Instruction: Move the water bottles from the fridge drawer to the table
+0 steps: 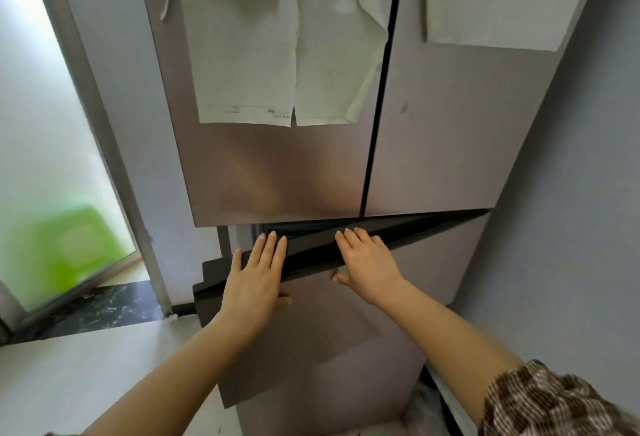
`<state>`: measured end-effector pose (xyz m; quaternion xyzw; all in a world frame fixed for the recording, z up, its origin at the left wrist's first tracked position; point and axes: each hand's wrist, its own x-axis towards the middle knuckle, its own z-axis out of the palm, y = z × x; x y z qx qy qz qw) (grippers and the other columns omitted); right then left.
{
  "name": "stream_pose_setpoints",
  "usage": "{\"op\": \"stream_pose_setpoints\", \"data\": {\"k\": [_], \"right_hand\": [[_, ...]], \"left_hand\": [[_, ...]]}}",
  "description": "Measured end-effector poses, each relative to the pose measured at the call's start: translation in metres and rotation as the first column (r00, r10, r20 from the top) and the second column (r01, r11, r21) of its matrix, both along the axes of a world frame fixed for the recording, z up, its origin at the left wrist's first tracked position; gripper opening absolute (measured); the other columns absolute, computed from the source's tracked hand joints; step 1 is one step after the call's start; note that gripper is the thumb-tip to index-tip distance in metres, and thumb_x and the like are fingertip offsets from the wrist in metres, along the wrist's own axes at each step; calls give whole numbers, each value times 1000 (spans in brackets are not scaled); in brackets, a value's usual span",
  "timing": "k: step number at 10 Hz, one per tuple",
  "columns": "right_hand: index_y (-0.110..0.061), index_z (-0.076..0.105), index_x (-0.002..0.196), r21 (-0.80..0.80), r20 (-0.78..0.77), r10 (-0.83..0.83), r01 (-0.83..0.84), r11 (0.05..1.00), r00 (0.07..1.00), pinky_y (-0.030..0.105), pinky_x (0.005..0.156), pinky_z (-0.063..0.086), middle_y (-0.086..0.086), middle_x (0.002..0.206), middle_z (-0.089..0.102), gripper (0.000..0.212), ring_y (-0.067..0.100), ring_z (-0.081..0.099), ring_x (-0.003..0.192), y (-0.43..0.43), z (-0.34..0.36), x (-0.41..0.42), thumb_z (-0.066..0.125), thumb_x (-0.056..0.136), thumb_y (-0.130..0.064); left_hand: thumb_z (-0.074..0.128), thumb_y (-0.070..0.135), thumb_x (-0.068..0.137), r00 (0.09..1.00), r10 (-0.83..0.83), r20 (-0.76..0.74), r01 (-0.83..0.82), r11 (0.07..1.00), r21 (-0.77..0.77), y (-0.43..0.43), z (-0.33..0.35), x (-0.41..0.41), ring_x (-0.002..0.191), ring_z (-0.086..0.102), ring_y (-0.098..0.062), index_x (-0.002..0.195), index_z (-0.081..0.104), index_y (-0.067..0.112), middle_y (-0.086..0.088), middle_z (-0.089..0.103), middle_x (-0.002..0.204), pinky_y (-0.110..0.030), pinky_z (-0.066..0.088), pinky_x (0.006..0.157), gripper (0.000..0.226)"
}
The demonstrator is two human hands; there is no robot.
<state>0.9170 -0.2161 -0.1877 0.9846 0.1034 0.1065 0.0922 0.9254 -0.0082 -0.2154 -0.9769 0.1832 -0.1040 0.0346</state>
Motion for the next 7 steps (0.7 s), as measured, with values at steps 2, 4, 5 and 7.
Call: {"op": "stream_pose_setpoints", "data": {"k": [2, 4, 5, 7], "right_hand": [[-11, 39, 143, -166, 138, -51, 74, 983, 989, 40, 102, 40, 11, 143, 46, 75, 26, 44, 131, 7, -10, 32, 68, 83, -44], [-15, 70, 108, -188, 343, 27, 41, 981, 939, 38, 83, 53, 7, 112, 68, 65, 24, 62, 105, 9, -17, 64, 92, 49, -32], [-12, 71, 103, -145, 416, 39, 24, 989, 909, 41, 80, 54, 9, 108, 68, 59, 27, 46, 106, 6, -18, 72, 91, 49, -24], [-11, 65, 109, 51, 337, 23, -43, 998, 941, 43, 88, 48, 11, 116, 61, 60, 29, 58, 110, 7, -8, 64, 86, 62, -44]], "left_hand": [[69, 57, 74, 913, -190, 360, 196, 980, 21, 31, -23, 55, 145, 11, -29, 148, 23, 12, -10, 15, 157, -47, 10, 119, 99], [81, 42, 68, 900, -207, 383, 207, 977, 43, 41, -38, 91, 144, 15, -30, 151, 10, 15, -9, 9, 160, -46, 6, 117, 112], [75, 42, 74, 882, -217, 419, 198, 976, 88, 46, -50, 103, 146, -11, -25, 149, -9, 19, -6, -22, 157, -46, -2, 117, 115], [67, 46, 81, 894, -168, 416, 138, 985, 103, 44, -52, 104, 143, -24, -26, 150, -10, 18, -7, -31, 154, -46, -14, 115, 107]]}}
